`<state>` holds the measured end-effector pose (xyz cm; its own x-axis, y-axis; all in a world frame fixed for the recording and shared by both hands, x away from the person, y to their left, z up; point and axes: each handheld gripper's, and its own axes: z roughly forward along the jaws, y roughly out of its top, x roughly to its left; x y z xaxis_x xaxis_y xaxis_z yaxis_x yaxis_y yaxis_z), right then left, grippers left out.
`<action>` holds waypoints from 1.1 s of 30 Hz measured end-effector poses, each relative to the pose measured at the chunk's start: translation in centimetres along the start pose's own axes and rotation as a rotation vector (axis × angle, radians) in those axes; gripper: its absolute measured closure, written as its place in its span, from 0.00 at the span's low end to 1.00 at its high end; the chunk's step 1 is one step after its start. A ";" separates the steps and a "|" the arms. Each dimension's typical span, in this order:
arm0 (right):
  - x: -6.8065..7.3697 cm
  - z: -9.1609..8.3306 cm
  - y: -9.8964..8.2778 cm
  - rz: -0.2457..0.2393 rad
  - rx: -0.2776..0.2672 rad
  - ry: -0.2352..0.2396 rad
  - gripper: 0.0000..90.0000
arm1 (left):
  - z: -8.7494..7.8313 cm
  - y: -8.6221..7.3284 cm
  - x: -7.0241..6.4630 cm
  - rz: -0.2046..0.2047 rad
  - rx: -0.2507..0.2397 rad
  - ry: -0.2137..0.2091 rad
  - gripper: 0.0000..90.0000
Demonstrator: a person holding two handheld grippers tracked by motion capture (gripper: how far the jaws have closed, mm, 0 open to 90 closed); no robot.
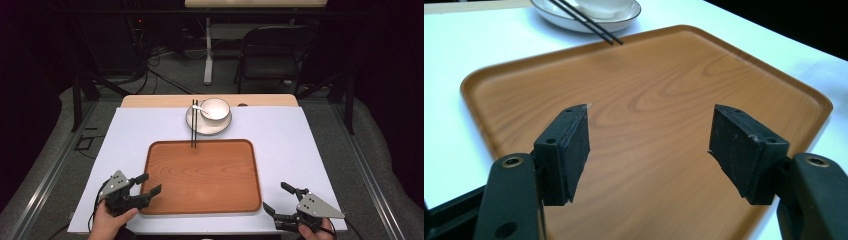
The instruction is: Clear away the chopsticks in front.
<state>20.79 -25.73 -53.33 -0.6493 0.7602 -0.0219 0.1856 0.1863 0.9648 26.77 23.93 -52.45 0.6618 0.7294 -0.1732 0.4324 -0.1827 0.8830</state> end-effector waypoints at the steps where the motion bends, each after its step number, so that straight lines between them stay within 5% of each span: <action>1: 0.0 0.0 0.0 0.003 0.000 0.001 0.16 | 0.3 0.6 0.1 0.002 0.008 -0.013 0.36; 10: -0.1 -0.1 0.0 0.002 -0.004 -0.003 0.16 | 4.3 6.1 0.9 -0.030 0.052 -0.033 0.37; 17: -0.1 -0.1 0.0 -0.002 -0.005 -0.003 0.16 | 7.3 9.4 1.7 -0.099 0.083 -0.075 0.40; 33: -0.1 -0.2 -0.1 0.001 -0.011 -0.006 0.16 | 13.7 12.4 2.9 -0.151 0.207 -0.014 0.46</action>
<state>20.66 -25.97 -53.33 -0.6451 0.7637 -0.0227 0.1781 0.1792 0.9675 42.49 14.78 -47.94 0.5879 0.7496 -0.3041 0.6426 -0.2044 0.7385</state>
